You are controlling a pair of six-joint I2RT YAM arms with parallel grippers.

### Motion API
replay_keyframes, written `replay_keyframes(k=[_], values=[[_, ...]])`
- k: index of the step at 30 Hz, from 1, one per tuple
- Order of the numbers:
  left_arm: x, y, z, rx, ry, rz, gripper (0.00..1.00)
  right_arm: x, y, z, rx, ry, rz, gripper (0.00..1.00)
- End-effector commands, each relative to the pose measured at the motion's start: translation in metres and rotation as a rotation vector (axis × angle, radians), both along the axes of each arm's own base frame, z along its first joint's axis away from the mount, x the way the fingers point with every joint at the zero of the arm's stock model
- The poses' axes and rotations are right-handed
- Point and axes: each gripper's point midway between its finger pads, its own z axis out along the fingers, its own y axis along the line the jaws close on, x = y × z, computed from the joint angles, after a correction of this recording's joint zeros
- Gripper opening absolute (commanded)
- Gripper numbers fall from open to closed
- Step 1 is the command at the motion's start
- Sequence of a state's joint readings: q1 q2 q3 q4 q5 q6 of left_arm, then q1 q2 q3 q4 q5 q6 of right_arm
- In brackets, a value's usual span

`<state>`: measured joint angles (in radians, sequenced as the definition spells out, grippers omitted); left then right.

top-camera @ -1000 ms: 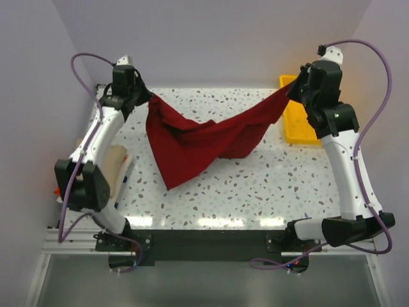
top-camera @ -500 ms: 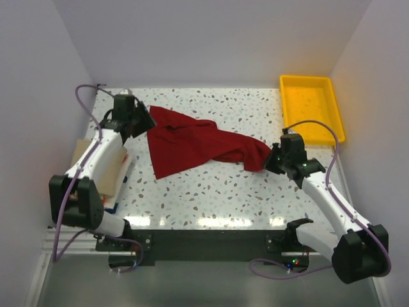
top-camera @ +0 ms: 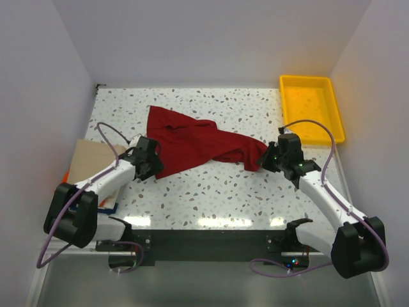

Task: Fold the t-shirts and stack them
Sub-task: Flatten the tshirt out

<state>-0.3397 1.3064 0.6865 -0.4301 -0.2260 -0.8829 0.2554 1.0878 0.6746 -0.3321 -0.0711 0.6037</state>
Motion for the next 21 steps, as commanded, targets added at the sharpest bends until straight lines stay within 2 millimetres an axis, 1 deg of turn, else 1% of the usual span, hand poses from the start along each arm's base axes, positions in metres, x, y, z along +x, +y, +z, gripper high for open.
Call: replay_keyframes(k=[1, 5, 10, 12, 13, 14, 16, 17, 18, 19, 20, 21], values=[[0.018, -0.003, -0.002, 0.02, -0.042, 0.039, 0.57, 0.011, 0.004, 0.013, 0.006, -0.061, 0.016, 0.0], [0.018, -0.001, -0.013, 0.056, -0.017, 0.045, 0.56, 0.01, 0.004, 0.01, 0.009, -0.057, 0.02, 0.0], [0.019, -0.007, -0.02, 0.054, -0.012, 0.023, 0.54, 0.011, 0.004, 0.012, 0.007, -0.061, 0.019, 0.0], [0.021, -0.009, -0.025, 0.061, -0.005, 0.012, 0.49, 0.012, 0.004, 0.014, 0.007, -0.066, 0.016, 0.0], [0.021, -0.01, -0.027, 0.061, 0.0, 0.005, 0.45, 0.013, 0.004, 0.015, 0.008, -0.068, 0.014, 0.0], [0.022, -0.011, -0.03, 0.063, 0.009, 0.0, 0.34, 0.013, 0.004, 0.016, 0.008, -0.068, 0.014, 0.0], [0.022, -0.014, -0.032, 0.062, 0.013, -0.013, 0.23, 0.012, 0.004, 0.018, 0.009, -0.068, 0.013, 0.0], [0.025, -0.015, -0.028, 0.06, 0.004, -0.018, 0.14, 0.012, 0.005, 0.02, 0.012, -0.069, 0.012, 0.0], [0.027, -0.014, -0.025, 0.07, -0.004, -0.027, 0.1, 0.015, 0.004, 0.025, 0.012, -0.078, 0.009, 0.0], [0.034, -0.017, -0.014, 0.066, -0.03, -0.032, 0.06, 0.014, 0.003, 0.027, 0.006, -0.075, 0.007, 0.0], [0.038, -0.014, -0.002, 0.074, -0.053, -0.029, 0.0, 0.015, 0.003, 0.03, 0.005, -0.082, 0.007, 0.0], [0.041, -0.014, 0.009, 0.084, -0.074, -0.04, 0.0, 0.019, 0.003, 0.039, 0.005, -0.101, 0.001, 0.0]])
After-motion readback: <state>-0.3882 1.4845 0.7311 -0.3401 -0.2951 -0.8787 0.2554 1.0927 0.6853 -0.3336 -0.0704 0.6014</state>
